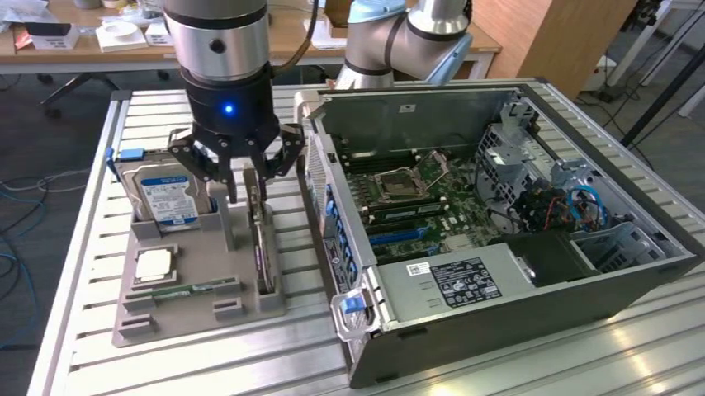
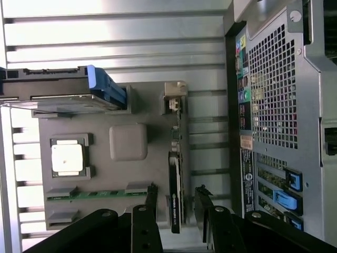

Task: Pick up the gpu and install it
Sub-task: 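Pick up the gpu and move the gpu toward the slot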

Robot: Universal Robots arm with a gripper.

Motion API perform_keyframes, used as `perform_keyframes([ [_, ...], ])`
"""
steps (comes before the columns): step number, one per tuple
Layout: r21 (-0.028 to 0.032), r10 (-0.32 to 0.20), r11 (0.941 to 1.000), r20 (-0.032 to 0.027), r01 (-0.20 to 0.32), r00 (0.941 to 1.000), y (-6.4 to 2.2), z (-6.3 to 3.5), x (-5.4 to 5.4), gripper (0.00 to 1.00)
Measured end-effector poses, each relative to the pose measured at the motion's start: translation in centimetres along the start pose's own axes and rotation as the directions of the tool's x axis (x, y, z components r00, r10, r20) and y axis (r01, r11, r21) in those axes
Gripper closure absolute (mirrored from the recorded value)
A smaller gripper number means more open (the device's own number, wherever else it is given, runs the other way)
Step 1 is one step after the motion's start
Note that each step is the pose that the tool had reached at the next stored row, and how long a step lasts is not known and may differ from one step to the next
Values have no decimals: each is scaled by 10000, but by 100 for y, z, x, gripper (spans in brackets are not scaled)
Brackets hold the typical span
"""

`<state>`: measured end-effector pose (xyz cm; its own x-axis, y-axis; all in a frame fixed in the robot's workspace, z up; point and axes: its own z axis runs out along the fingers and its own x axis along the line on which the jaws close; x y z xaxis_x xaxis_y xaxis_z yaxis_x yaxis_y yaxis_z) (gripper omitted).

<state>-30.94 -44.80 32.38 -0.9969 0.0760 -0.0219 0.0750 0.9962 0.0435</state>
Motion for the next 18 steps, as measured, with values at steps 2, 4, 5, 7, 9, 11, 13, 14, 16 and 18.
perform_keyframes([
  [2,-1,0,10000,1,0,10000,-2,26,1,59],
  [4,0,-1,10000,0,1,10000,-6,52,0,59],
  [5,0,-1,10000,0,1,10000,-8,67,1,59],
  [7,0,-1,10000,1,1,10000,-11,99,1,59],
  [9,0,-1,10000,0,1,10000,-14,128,2,59],
  [11,0,-1,10000,0,1,10000,-16,162,2,59],
  [13,0,-1,10000,0,1,10000,-18,198,3,59],
  [14,-1,-1,10000,0,1,10000,-19,218,3,59],
  [16,-1,-1,10000,1,1,10000,-21,252,4,59],
  [18,0,-2,10000,0,2,10000,-22,280,5,59],
])
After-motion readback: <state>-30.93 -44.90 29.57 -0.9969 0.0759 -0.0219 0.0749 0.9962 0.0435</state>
